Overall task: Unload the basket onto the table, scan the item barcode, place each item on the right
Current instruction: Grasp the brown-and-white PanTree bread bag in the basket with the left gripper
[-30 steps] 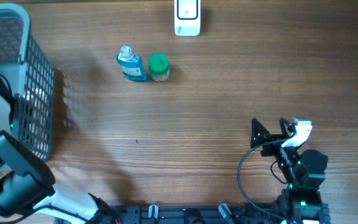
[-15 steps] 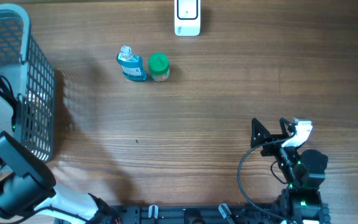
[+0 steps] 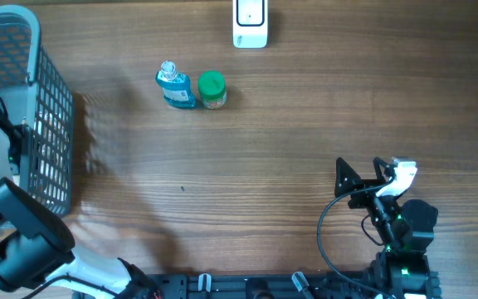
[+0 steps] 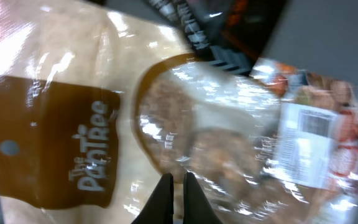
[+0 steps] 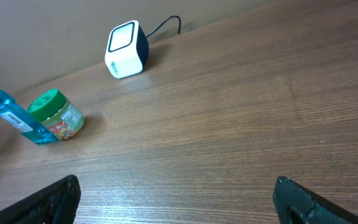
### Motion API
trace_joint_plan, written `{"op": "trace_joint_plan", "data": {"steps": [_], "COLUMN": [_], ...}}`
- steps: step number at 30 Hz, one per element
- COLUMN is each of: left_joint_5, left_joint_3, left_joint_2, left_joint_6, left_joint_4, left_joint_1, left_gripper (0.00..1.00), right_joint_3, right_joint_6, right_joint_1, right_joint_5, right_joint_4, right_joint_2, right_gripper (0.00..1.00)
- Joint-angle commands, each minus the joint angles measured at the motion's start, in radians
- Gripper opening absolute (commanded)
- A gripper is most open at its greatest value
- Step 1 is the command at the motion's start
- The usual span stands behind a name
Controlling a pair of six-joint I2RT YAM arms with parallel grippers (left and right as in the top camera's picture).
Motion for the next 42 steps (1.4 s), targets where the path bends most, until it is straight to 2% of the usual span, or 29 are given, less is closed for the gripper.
{"op": "trace_joint_plan", "data": {"steps": [1,4,6,7,8,9,10,14,17,21,31,40,42], "left_joint_5": [0.067,0.066,0.065,0.065,0.065,0.065,0.058,-0.021,0.006,0.017,0.050,0.127,0.130], "left_joint_3": [0.159,0.287,0.291,0.291,0.291,0.291,0.291,0.278,0.270,0.269,0.269,0.269,0.269], "left_joint_2": [0.010,0.009,0.010,0.010,0.010,0.010,0.010,0.010,0.010,0.035,0.234,0.389,0.389], "left_joint_6": [0.032,0.051,0.052,0.093,0.112,0.141,0.170,0.182,0.195,0.077,0.015,-0.007,-0.007], "left_joint_4": [-0.066,-0.174,-0.248,-0.298,-0.318,-0.341,-0.375,-0.405,-0.263,-0.190,0.039,0.120,0.116], "left_joint_1": [-0.005,-0.005,-0.006,-0.005,-0.005,-0.005,-0.004,-0.003,-0.006,-0.009,-0.079,-0.080,-0.080], "left_gripper": [0.04,0.04,0.52,0.78,0.84,0.95,1.00,1.00,1.00,1.00,1.00,1.00,0.81], "right_joint_3": [-0.002,-0.002,-0.002,-0.002,-0.002,-0.002,-0.002,-0.002,-0.002,-0.002,-0.002,-0.002,-0.002], "right_joint_6": [-0.013,-0.013,-0.013,-0.013,-0.013,-0.014,-0.014,-0.013,-0.013,-0.013,-0.013,-0.010,-0.010], "right_joint_1": [0.002,0.002,0.002,0.002,0.002,0.002,0.002,0.002,0.002,0.002,0.002,0.002,0.002], "right_joint_5": [0.013,0.013,0.013,0.013,0.013,0.013,0.013,0.013,0.013,0.013,0.012,0.005,0.005], "right_joint_4": [0.002,0.004,0.005,0.005,0.005,0.006,0.006,0.006,0.006,0.001,-0.004,-0.003,-0.003], "right_joint_2": [0.005,0.005,0.005,0.005,0.005,0.005,0.005,0.005,0.005,0.005,0.010,0.021,0.021], "right_gripper": [1.00,1.00,1.00,1.00,1.00,1.00,1.00,1.00,1.00,1.00,1.00,1.00,1.00]}}
